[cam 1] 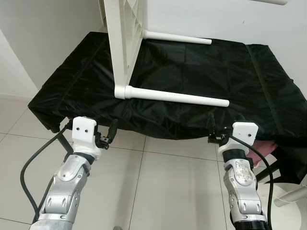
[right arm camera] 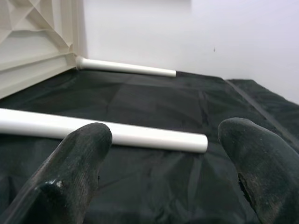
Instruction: Building children table
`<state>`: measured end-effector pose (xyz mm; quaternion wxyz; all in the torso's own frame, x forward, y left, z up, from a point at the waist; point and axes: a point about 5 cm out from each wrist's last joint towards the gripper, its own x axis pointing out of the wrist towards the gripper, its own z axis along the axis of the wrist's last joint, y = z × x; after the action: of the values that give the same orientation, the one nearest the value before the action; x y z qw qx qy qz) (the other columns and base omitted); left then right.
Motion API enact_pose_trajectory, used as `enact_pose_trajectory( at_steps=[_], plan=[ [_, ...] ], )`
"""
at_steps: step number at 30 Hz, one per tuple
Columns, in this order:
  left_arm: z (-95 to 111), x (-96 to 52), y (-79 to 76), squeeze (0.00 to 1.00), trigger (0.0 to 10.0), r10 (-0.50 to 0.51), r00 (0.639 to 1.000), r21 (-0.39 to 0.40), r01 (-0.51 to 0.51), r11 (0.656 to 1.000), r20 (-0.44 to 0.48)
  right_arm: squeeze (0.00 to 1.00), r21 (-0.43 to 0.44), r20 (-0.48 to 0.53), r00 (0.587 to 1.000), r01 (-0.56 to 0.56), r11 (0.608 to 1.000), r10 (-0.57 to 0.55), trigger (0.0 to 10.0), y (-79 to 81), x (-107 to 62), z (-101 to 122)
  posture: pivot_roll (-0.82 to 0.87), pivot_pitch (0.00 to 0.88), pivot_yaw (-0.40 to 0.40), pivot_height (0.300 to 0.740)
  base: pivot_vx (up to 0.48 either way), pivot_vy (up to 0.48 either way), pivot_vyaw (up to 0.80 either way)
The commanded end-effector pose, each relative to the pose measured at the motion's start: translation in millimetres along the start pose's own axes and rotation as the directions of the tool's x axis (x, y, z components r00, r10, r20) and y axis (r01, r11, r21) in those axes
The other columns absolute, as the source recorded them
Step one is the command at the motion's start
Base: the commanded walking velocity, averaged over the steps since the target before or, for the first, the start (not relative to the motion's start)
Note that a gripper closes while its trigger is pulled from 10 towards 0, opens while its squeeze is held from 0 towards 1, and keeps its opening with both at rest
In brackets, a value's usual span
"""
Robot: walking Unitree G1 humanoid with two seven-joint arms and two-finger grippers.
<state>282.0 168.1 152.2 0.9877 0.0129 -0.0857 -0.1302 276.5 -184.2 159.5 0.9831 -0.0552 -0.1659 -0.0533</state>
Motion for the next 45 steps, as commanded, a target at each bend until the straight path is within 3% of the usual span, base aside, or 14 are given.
enact_pose_trajectory(
  at_steps=[1,17,24,26,28,30,32,34,37,38,41,44,45],
  plan=[
    [0,-2.2,2.4,0.00,10.0,0.014,1.000,0.004,-0.014,1.000,-0.003,0.00,-0.007,-0.013,1.000,-0.008,1.000,0.008,10.0,1.1,0.6,-2,-0.02,0.084,0.011,0.740,0.307,0.000,0.00],
    [1,-6.5,4.5,0.00,10.0,0.027,1.000,0.009,-0.027,1.000,0.000,0.00,-0.018,-0.020,0.999,-0.041,0.999,0.040,10.0,4.5,-1.1,-3,-0.01,0.080,-0.005,0.740,0.306,0.000,0.00],
    [2,-14.1,0.5,0.00,10.0,0.027,0.999,-0.039,-0.026,0.999,0.033,0.00,-0.027,-0.019,0.998,-0.060,0.998,0.060,10.0,6.5,-1.5,-3,0.00,0.078,-0.011,0.740,0.000,0.000,0.00],
    [-1,-16.5,-6.3,0.00,10.0,-0.014,1.000,-0.086,0.015,0.996,0.011,0.00,-0.030,-0.018,0.998,-0.068,0.997,0.067,10.0,7.3,-1.6,-3,0.00,0.077,-0.011,0.740,0.000,0.000,0.00],
    [-5,-19.8,-26.1,0.00,10.0,-0.171,0.984,-0.131,0.165,0.978,-0.037,0.00,-0.035,-0.016,0.998,-0.069,0.997,0.069,10.0,7.5,-1.5,-3,0.00,0.078,-0.012,0.740,0.000,0.000,0.00],
    [-6,-21.0,-31.7,0.00,10.0,-0.219,0.974,-0.145,0.209,0.967,-0.053,0.00,-0.036,-0.014,0.998,-0.068,0.997,0.067,10.0,7.3,-1.3,-3,0.00,0.078,-0.012,0.740,0.000,0.000,0.00],
    [-12,-25.9,-48.5,0.00,10.0,-0.355,0.928,-0.156,0.337,0.929,-0.112,0.00,-0.050,-0.005,0.999,-0.053,0.997,0.053,10.0,5.9,-0.2,-2,0.01,0.082,-0.010,0.740,0.000,0.000,0.00],
    [-18,-27.6,-57.5,0.00,10.0,-0.413,0.897,-0.199,0.380,0.903,-0.161,0.00,-0.069,0.016,0.999,-0.042,0.997,0.043,10.0,4.9,1.9,1,0.01,0.083,-0.008,0.740,0.000,0.000,0.00],
    [-23,-24.2,-60.0,0.00,10.0,-0.414,0.889,-0.230,0.369,0.901,-0.197,0.00,-0.089,0.044,0.998,-0.038,0.995,0.042,10.0,5.2,4.8,7,0.01,0.091,-0.001,0.740,0.000,0.000,0.00],
    [-30,-14.3,-59.8,0.00,10.0,-0.378,0.890,-0.242,0.321,0.916,-0.253,0.00,-0.143,0.110,0.993,-0.035,0.989,0.051,10.0,6.6,9.6,19,0.00,0.094,0.002,0.740,0.000,0.000,0.00],
    [-32,-11.0,-59.5,0.00,10.0,-0.363,0.891,-0.244,0.301,0.922,-0.272,0.00,-0.162,0.130,0.990,-0.036,0.986,0.058,10.0,7.3,10.9,23,0.00,0.094,0.002,0.740,0.000,0.000,0.00],
    [-36,9.2,-57.8,0.00,10.0,-0.267,0.909,-0.372,0.138,0.918,-0.322,0.00,-0.334,0.293,0.956,0.093,0.938,0.009,10.0,0.1,15.5,48,-0.01,0.101,0.009,0.740,0.000,0.000,0.00],
    [-36,9.2,-57.8,0.00,10.0,-0.267,0.909,-0.372,0.138,0.918,-0.322,0.00,-0.334,0.293,0.956,0.093,0.938,0.009,10.0,0.1,15.5,48,-0.01,0.101,0.009,0.740,0.000,0.000,0.00]
  ],
)
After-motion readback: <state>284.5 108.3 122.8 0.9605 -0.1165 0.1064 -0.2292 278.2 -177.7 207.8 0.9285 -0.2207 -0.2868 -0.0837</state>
